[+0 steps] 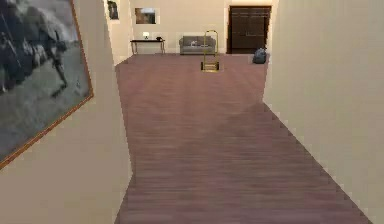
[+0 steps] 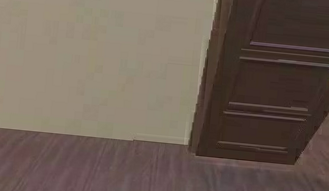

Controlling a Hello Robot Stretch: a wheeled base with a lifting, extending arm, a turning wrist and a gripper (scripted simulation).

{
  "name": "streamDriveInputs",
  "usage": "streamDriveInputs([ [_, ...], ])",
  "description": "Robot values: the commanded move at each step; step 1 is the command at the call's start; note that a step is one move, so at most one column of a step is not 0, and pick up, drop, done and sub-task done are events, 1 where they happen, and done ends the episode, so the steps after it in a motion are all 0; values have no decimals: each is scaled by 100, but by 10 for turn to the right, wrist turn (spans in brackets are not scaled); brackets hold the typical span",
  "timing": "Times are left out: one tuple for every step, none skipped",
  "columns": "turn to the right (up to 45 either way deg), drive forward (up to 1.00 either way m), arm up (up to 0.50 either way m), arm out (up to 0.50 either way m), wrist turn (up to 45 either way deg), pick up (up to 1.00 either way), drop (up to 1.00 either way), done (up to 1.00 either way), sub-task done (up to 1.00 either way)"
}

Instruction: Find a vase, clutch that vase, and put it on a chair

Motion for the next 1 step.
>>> streamDriveInputs([
  [0, 100, 0, 0, 0, 0, 0, 0, 0],
])
